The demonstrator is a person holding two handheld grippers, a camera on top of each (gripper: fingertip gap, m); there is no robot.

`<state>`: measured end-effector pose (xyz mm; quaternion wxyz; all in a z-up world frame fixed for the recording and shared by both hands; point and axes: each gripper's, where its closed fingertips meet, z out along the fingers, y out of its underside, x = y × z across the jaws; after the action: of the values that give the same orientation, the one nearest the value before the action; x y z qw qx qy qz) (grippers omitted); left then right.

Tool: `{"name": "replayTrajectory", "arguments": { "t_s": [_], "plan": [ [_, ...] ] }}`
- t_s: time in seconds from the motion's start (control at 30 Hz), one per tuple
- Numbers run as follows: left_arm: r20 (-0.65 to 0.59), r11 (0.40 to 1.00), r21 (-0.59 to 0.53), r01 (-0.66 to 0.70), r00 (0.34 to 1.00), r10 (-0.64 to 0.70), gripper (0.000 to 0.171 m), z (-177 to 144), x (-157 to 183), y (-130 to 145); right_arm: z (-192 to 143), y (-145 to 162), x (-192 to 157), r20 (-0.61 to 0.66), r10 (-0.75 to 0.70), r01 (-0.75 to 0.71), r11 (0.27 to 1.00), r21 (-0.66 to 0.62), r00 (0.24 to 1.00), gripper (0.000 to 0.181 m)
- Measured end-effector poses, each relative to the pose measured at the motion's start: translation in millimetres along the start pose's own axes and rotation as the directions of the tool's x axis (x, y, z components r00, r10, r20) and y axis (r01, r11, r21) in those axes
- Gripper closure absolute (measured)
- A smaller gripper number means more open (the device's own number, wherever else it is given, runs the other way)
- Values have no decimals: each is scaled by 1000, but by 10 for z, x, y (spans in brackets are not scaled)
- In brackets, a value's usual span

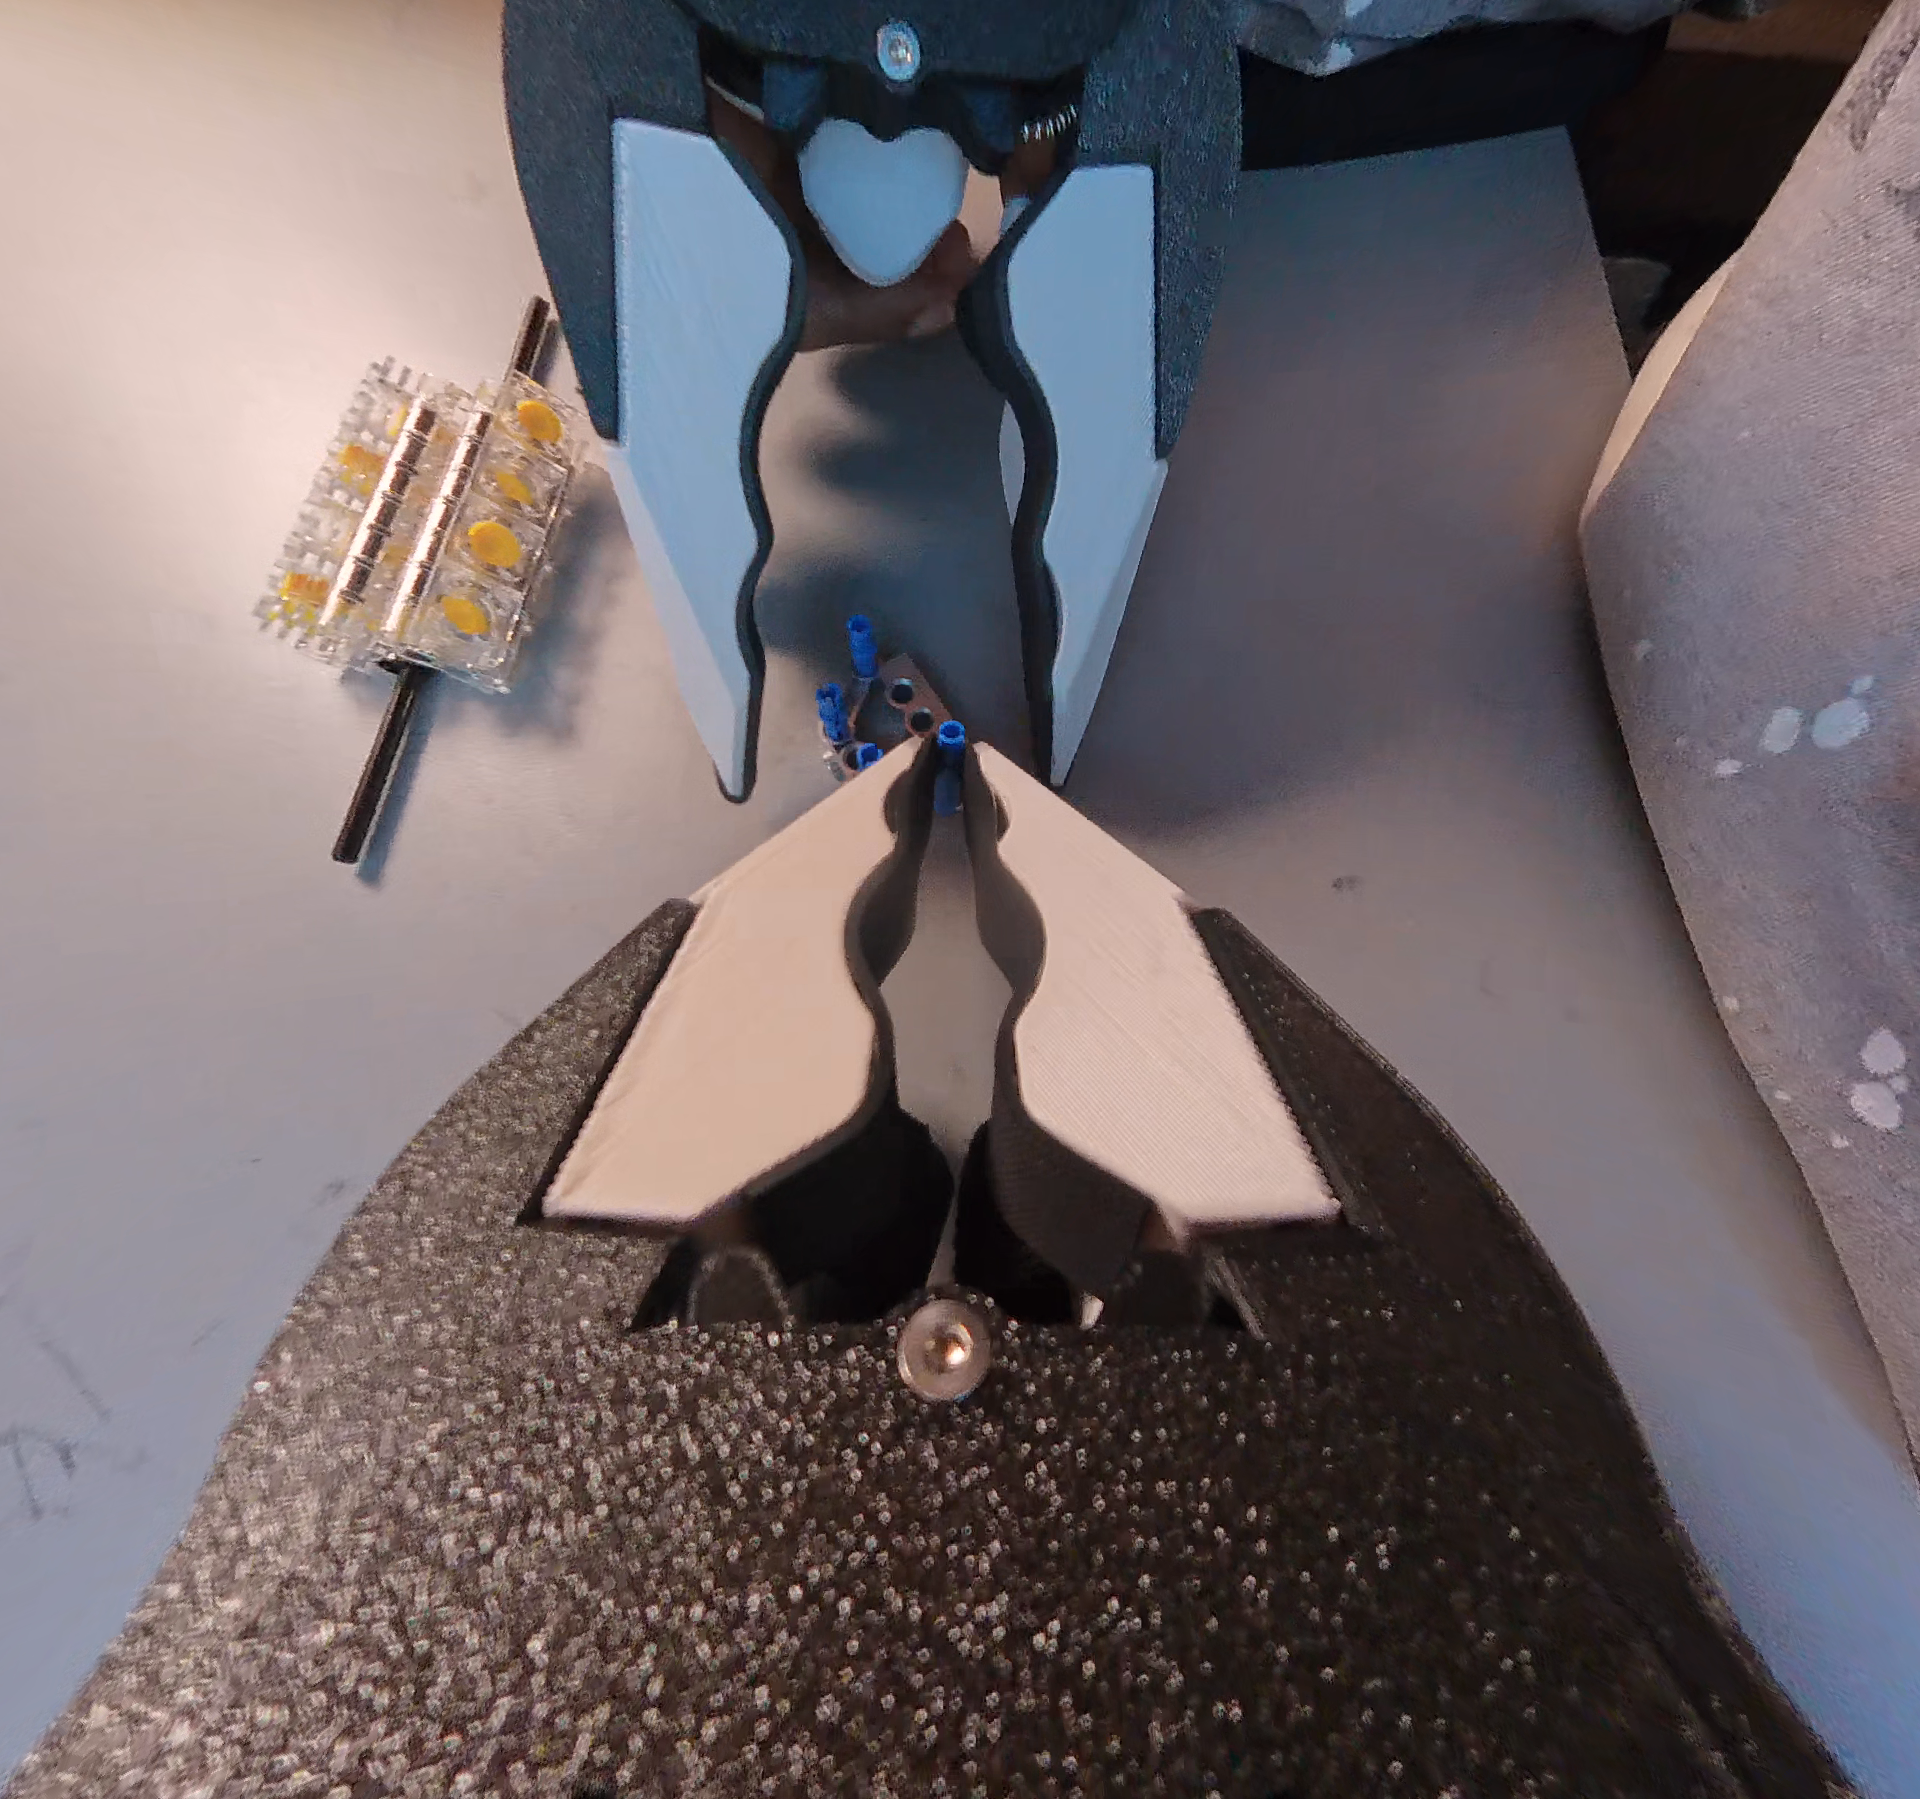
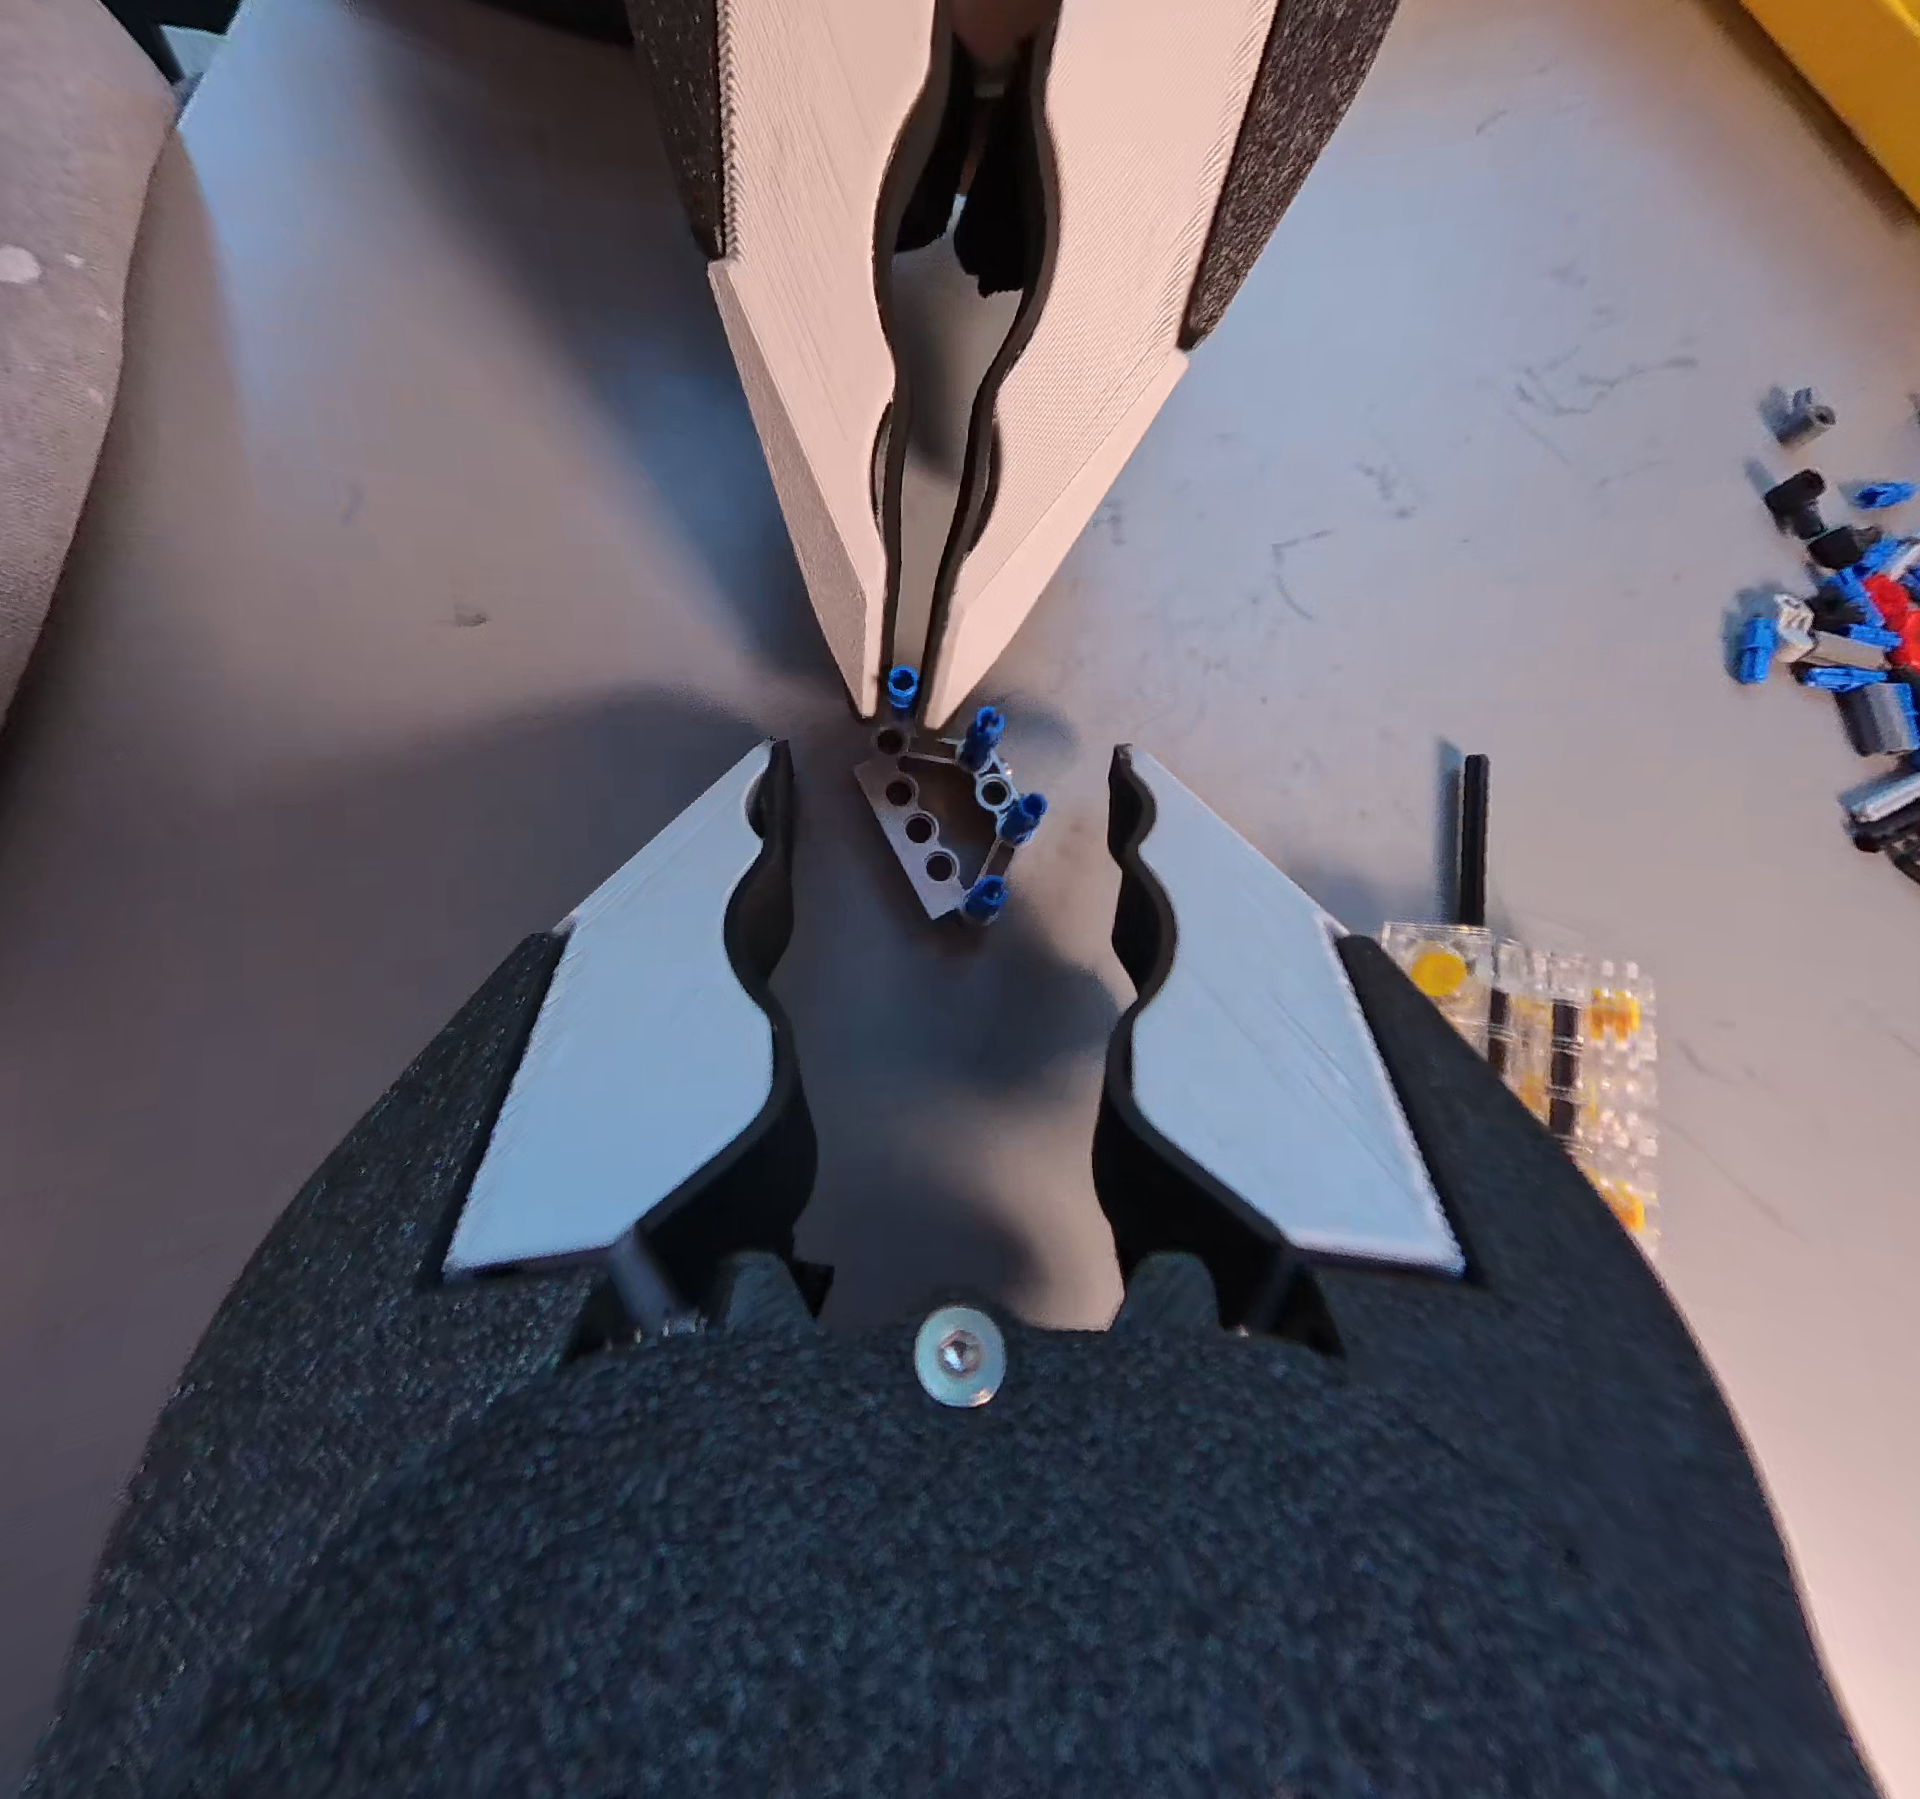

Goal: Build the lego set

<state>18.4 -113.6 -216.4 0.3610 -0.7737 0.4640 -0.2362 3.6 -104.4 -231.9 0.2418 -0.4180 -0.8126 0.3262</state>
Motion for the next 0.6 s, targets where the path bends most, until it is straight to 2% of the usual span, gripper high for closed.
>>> {"name": "replayTrajectory", "arguments": {
  "t_s": [0.17,0.6],
  "plan": [
    [12,997,74,1,1000,-2,168,19,9,-54,16,27,-9,13,7,-7,1000,-17,1000,144],
    [5,999,32,-25,1000,25,168,52,21,41,-1,49,-34,26,15,-14,1000,-21,1000,148]
  ]
}}
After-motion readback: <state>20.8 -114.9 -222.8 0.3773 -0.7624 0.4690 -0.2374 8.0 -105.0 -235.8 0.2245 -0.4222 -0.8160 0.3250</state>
